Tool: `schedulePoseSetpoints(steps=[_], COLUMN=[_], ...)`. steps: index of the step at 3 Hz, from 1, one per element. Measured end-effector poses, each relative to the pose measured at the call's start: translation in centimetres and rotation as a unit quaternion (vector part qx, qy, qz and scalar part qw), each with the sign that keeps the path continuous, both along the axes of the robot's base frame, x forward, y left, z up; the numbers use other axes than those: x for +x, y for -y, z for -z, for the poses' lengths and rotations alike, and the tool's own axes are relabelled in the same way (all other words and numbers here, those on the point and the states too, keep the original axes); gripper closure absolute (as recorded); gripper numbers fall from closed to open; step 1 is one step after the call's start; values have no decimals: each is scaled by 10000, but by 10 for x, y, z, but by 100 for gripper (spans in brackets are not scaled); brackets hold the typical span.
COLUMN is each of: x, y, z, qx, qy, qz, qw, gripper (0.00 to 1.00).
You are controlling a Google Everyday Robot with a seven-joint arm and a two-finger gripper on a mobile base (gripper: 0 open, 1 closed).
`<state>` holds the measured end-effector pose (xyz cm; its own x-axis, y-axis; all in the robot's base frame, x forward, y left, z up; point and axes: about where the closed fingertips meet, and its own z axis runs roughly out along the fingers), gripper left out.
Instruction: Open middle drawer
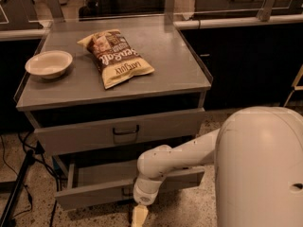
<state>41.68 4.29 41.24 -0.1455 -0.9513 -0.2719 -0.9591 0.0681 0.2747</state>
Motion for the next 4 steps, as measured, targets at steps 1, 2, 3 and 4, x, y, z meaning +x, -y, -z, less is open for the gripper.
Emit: schedulePoseSetpoints(steps=[1, 2, 3, 4], x=[-15, -15, -31, -32], y=[4, 2, 8, 4], z=[-4, -4, -6, -8], qx=[39, 41, 70, 70], qy=[-33, -33, -100, -100], qz=[122, 125, 235, 237], qw=[9999, 9999, 9996, 9996], gripper=[0, 0, 0, 0])
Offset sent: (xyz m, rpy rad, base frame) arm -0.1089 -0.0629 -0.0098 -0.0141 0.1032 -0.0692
